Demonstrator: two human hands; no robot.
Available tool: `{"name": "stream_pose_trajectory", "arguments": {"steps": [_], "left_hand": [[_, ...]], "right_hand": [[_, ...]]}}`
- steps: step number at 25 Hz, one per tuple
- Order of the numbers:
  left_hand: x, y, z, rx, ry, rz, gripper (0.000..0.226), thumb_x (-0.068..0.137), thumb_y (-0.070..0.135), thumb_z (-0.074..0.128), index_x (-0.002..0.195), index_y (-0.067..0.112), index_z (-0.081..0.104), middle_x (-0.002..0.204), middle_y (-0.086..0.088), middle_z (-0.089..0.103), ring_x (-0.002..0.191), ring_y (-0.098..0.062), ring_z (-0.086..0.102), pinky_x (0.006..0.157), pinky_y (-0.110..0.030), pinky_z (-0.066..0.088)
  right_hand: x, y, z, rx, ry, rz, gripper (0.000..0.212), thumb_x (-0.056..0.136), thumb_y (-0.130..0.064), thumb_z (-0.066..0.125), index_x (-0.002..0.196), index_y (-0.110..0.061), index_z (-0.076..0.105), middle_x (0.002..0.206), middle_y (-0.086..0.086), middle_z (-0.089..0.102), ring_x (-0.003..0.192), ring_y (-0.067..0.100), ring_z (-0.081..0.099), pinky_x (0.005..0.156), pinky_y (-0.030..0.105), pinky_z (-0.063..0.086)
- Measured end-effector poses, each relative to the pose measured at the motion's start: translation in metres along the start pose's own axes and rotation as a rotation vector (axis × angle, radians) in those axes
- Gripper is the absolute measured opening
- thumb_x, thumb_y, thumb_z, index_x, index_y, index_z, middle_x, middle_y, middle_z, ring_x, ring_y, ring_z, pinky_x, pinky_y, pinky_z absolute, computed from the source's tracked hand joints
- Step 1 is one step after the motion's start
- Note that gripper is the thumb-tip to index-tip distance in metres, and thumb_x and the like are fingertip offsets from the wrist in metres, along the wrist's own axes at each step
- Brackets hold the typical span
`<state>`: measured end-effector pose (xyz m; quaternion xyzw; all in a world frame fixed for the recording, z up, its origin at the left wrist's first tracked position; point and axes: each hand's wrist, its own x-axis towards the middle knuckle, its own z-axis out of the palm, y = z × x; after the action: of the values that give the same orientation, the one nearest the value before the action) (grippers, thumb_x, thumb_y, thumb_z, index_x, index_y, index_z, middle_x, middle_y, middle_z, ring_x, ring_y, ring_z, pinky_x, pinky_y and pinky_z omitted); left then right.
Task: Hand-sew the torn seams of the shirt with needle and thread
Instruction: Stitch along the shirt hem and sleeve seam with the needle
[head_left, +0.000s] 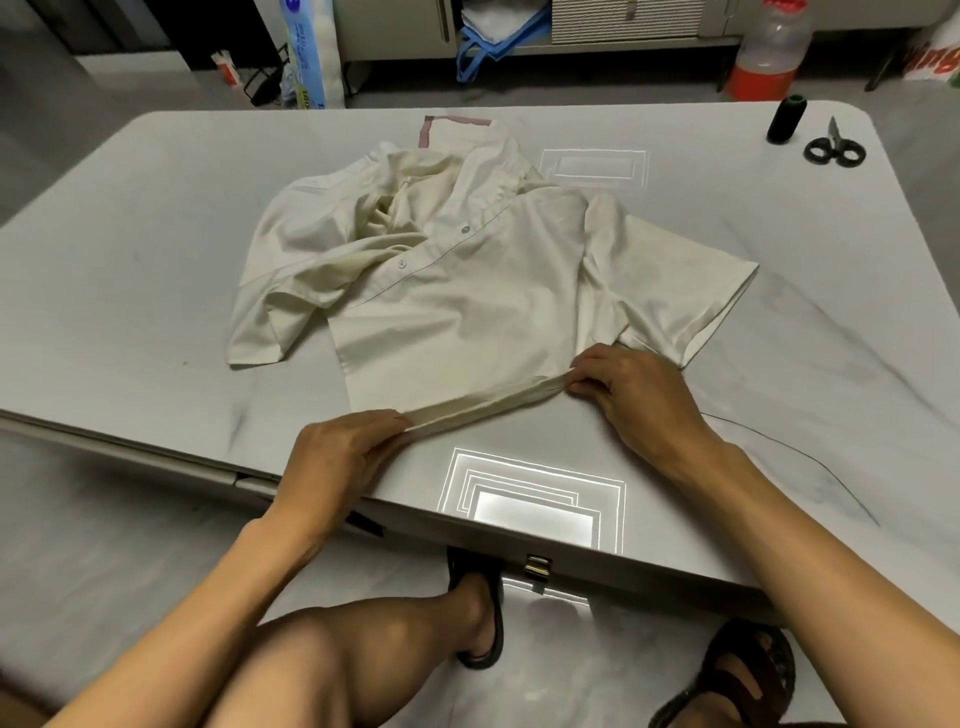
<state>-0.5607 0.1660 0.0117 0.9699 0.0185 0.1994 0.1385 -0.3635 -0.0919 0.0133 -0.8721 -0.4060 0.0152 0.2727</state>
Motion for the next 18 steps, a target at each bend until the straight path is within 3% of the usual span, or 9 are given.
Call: {"name": "stream_pose_trajectory", "arguments": {"steps": [3, 4, 8, 10, 13, 16, 18], "left_hand": [[0.019, -0.026, -0.012, -0.249, 0.002, -0.277, 0.014, 0.078, 0.008, 0.082, 0.091, 0.013, 0.080, 0.085, 0.038, 0.067, 0.087, 0.011, 0.066, 0.085, -0.006, 0.047], [0.027, -0.032, -0.018, -0.329, -0.024, -0.392, 0.014, 0.078, 0.008, 0.082, 0.088, 0.018, 0.080, 0.080, 0.039, 0.067, 0.083, 0.014, 0.065, 0.082, -0.005, 0.046], [0.040, -0.042, -0.039, -0.582, -0.081, -0.584, 0.018, 0.083, 0.008, 0.076, 0.076, 0.024, 0.079, 0.077, 0.010, 0.075, 0.074, 0.001, 0.065, 0.072, -0.013, 0.048], [0.035, -0.041, -0.043, -0.535, -0.109, -0.582, 0.016, 0.084, 0.010, 0.076, 0.074, 0.021, 0.078, 0.074, 0.008, 0.074, 0.071, 0.002, 0.063, 0.069, -0.012, 0.046], [0.030, -0.038, -0.043, -0.270, -0.181, -0.482, 0.006, 0.082, 0.014, 0.080, 0.081, 0.019, 0.077, 0.078, 0.009, 0.074, 0.077, 0.002, 0.064, 0.074, -0.015, 0.046], [0.042, -0.026, -0.037, -0.031, -0.302, -0.262, 0.020, 0.074, 0.016, 0.087, 0.092, 0.016, 0.077, 0.110, -0.002, 0.072, 0.101, -0.024, 0.064, 0.089, -0.036, 0.048], [0.055, -0.005, -0.027, 0.048, -0.345, -0.130, 0.029, 0.069, 0.026, 0.090, 0.093, 0.020, 0.076, 0.121, -0.005, 0.069, 0.108, -0.032, 0.062, 0.093, -0.043, 0.045]], "right_hand": [[-0.002, -0.006, -0.001, 0.069, -0.080, 0.004, 0.008, 0.091, -0.020, 0.067, 0.092, -0.016, 0.074, 0.093, -0.006, 0.071, 0.087, 0.021, 0.064, 0.075, 0.039, 0.049], [-0.002, -0.010, 0.000, 0.106, -0.097, -0.002, 0.007, 0.091, -0.020, 0.067, 0.092, -0.018, 0.074, 0.092, -0.007, 0.071, 0.087, 0.019, 0.064, 0.078, 0.040, 0.049], [0.000, -0.014, 0.001, 0.156, -0.090, 0.003, 0.007, 0.091, -0.020, 0.067, 0.091, -0.021, 0.074, 0.090, -0.009, 0.070, 0.086, 0.018, 0.064, 0.079, 0.044, 0.050], [0.001, -0.014, 0.002, 0.161, -0.081, 0.013, 0.007, 0.091, -0.020, 0.067, 0.091, -0.020, 0.074, 0.091, -0.008, 0.071, 0.086, 0.019, 0.064, 0.079, 0.044, 0.050], [0.000, -0.016, 0.005, 0.149, -0.083, 0.001, 0.005, 0.090, -0.020, 0.068, 0.091, -0.018, 0.073, 0.092, -0.009, 0.070, 0.086, 0.019, 0.064, 0.077, 0.044, 0.051], [0.000, -0.015, 0.006, 0.135, -0.077, -0.018, 0.006, 0.090, -0.020, 0.068, 0.090, -0.016, 0.073, 0.093, -0.008, 0.070, 0.085, 0.020, 0.064, 0.075, 0.045, 0.051], [0.000, -0.014, 0.006, 0.125, -0.072, -0.028, 0.006, 0.090, -0.021, 0.068, 0.090, -0.016, 0.072, 0.094, -0.008, 0.069, 0.085, 0.020, 0.064, 0.074, 0.045, 0.051]]}}
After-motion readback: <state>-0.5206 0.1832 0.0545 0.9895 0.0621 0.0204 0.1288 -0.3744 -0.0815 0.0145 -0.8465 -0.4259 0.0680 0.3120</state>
